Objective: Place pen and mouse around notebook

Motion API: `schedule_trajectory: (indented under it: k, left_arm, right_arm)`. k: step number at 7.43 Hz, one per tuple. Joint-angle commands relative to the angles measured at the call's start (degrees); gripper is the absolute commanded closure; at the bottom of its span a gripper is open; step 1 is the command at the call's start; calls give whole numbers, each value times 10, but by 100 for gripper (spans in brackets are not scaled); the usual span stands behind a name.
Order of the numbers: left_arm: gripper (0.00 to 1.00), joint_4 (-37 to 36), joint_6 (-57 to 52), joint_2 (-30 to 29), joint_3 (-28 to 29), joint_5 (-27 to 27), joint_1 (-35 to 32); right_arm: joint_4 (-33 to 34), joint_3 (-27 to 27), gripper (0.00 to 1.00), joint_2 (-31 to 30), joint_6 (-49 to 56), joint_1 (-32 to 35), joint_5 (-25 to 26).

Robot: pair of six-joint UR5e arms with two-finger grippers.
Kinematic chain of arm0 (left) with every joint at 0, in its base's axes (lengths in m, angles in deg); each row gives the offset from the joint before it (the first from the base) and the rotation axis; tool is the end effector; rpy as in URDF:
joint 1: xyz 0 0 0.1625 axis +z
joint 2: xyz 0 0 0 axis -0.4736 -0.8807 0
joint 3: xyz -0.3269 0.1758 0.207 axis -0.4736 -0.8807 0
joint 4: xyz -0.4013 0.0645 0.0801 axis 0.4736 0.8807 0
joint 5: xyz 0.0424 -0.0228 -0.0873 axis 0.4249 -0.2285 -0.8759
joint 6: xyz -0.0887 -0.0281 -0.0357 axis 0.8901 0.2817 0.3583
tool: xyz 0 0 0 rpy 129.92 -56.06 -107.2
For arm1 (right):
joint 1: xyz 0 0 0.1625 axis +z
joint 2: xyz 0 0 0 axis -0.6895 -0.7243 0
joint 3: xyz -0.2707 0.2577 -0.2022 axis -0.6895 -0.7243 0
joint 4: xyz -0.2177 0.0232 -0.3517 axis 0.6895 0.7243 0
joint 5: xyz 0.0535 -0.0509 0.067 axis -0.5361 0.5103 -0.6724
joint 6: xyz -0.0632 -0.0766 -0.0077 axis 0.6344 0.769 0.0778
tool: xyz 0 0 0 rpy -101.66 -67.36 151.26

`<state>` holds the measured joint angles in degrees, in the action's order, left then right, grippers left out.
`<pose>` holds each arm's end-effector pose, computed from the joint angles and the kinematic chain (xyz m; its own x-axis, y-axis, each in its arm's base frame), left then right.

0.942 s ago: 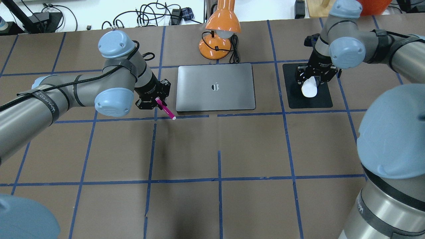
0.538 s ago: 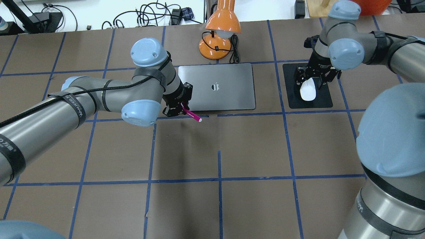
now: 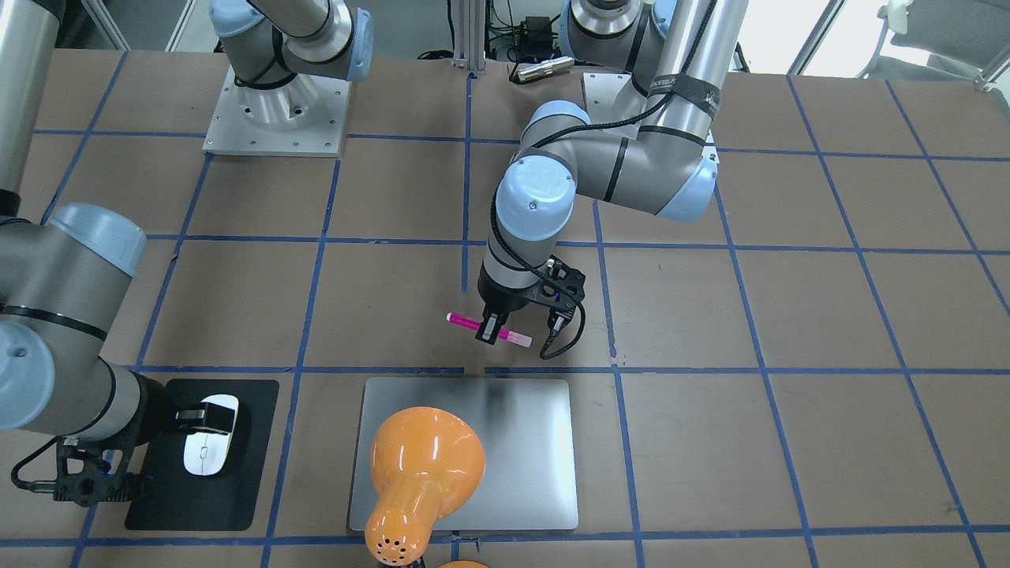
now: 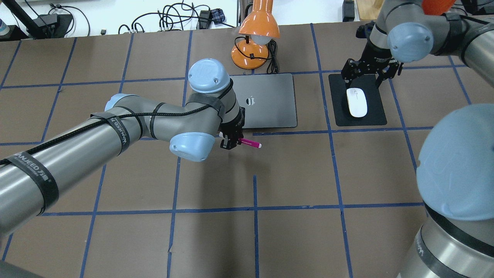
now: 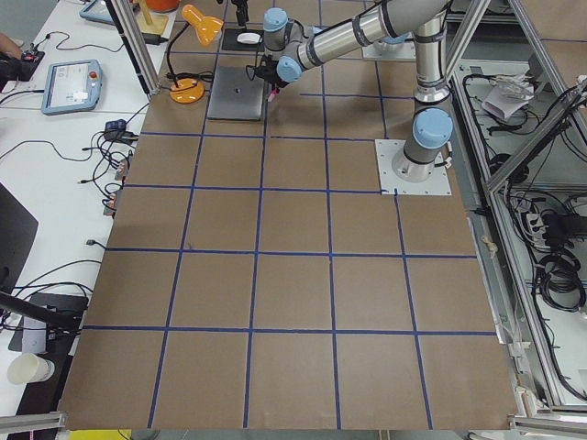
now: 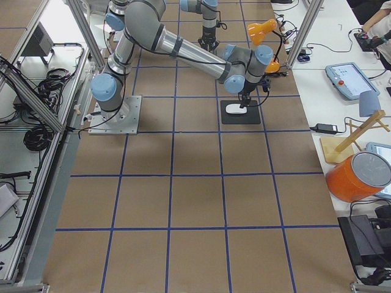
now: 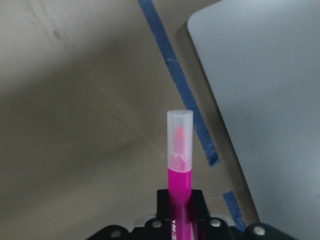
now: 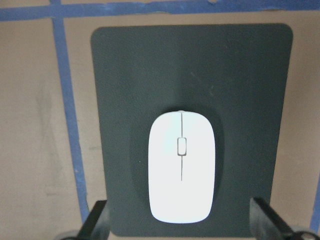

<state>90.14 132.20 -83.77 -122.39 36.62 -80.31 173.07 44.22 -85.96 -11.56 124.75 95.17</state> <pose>-0.3197 -0.5032 0.2181 -0.3224 -0.9455 0.0449 -0.9409 0.3253 0.0941 0.0290 -0.6904 0.2627 -0.9994 0.0068 -0.0342 0.0024 0.9920 0.1259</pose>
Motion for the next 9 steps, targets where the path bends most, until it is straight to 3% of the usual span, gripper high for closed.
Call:
schedule_trajectory:
  k: [1, 3, 6, 7, 8, 9]
  left_arm:
    - [100, 0, 65, -13, 3, -2, -20]
    - [100, 1, 83, -27, 3, 0, -35]
    - [100, 0, 76, -29, 3, -1, -35]
    - [100, 1, 74, -30, 4, 0, -34]
    - [89, 1, 74, -31, 5, 3, -33]
    - [84, 1, 74, -33, 4, 4, -32]
  right_arm:
    - [-127, -81, 0, -23, -4, 28, 2]
    - [-171, -94, 0, -101, -11, 68, 3]
    - [-185, -26, 0, -246, -27, 83, 0]
    - [-167, 8, 0, -261, -25, 84, -6]
    - [-116, 12, 0, -259, -29, 84, 0]
    - [-115, 21, 0, -261, -34, 84, -2]
